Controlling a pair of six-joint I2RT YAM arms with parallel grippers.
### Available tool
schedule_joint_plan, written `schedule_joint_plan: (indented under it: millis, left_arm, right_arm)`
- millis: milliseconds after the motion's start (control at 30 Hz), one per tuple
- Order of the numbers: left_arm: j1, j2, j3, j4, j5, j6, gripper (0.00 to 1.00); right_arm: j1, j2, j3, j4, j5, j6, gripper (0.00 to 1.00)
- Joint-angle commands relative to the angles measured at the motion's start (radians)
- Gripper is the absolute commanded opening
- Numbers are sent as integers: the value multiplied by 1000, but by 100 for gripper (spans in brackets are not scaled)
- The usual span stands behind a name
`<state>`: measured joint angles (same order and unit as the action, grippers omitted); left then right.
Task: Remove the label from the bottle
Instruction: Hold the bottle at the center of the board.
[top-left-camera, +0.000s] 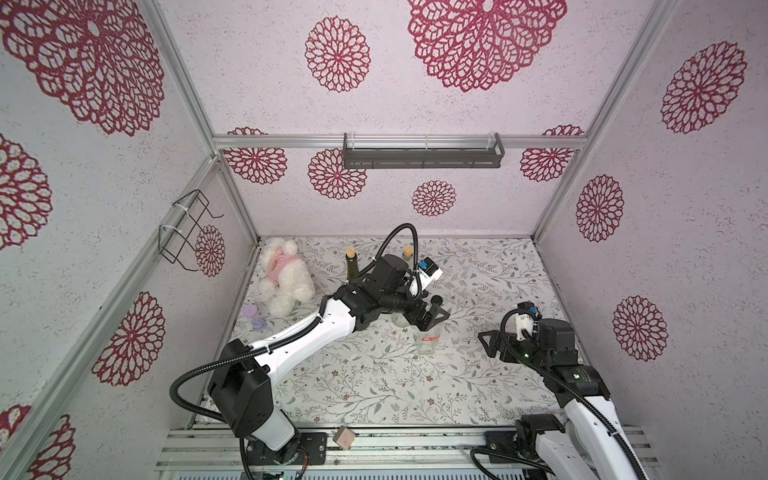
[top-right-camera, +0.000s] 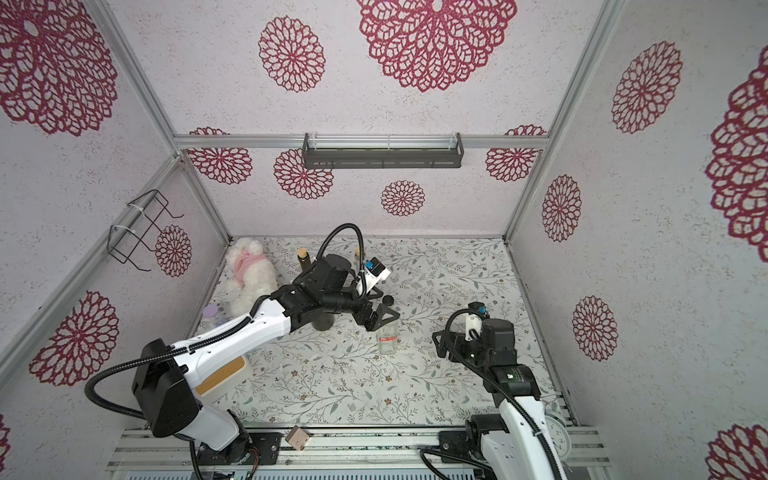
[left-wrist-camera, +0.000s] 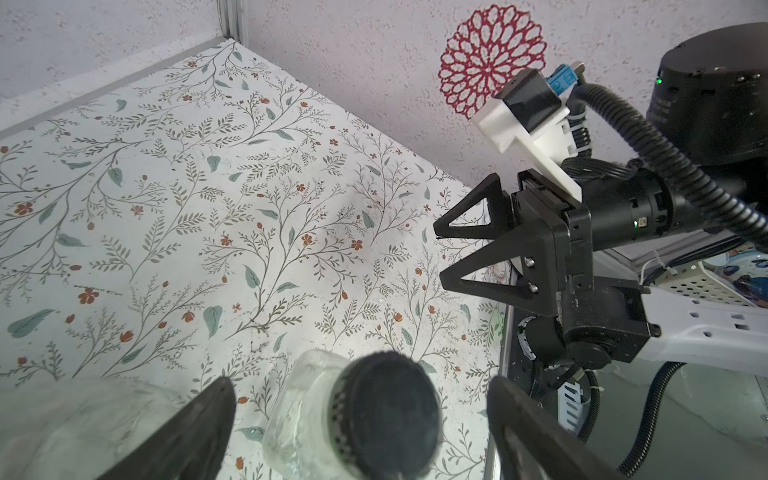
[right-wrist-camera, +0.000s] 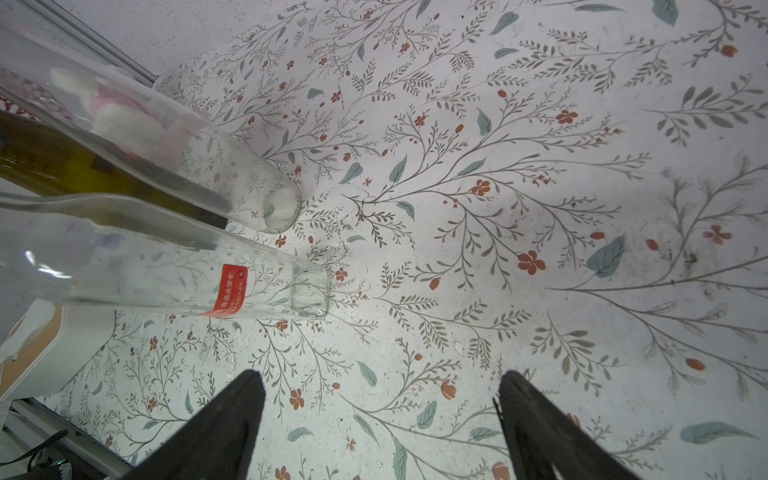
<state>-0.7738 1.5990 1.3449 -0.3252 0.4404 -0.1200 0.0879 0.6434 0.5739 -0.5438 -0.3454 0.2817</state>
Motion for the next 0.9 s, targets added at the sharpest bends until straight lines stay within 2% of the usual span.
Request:
schedule_joint_plan:
  millis: [0,300,567,867]
  left_arm:
    - [10,23,32,34,18,21,92]
    - [10,55,48,27,20,16,78]
    - [10,70,51,20,11,5,56]
    - [5,36,44,22,-74,-31,37]
  right_arm:
    - [4,2,20,21,-12,-4,91]
    - [4,-7,9,33,-17,-8,91]
    - [4,-11,9,35,-10,-8,91]
    - [4,8,14,51,-30,-10,91]
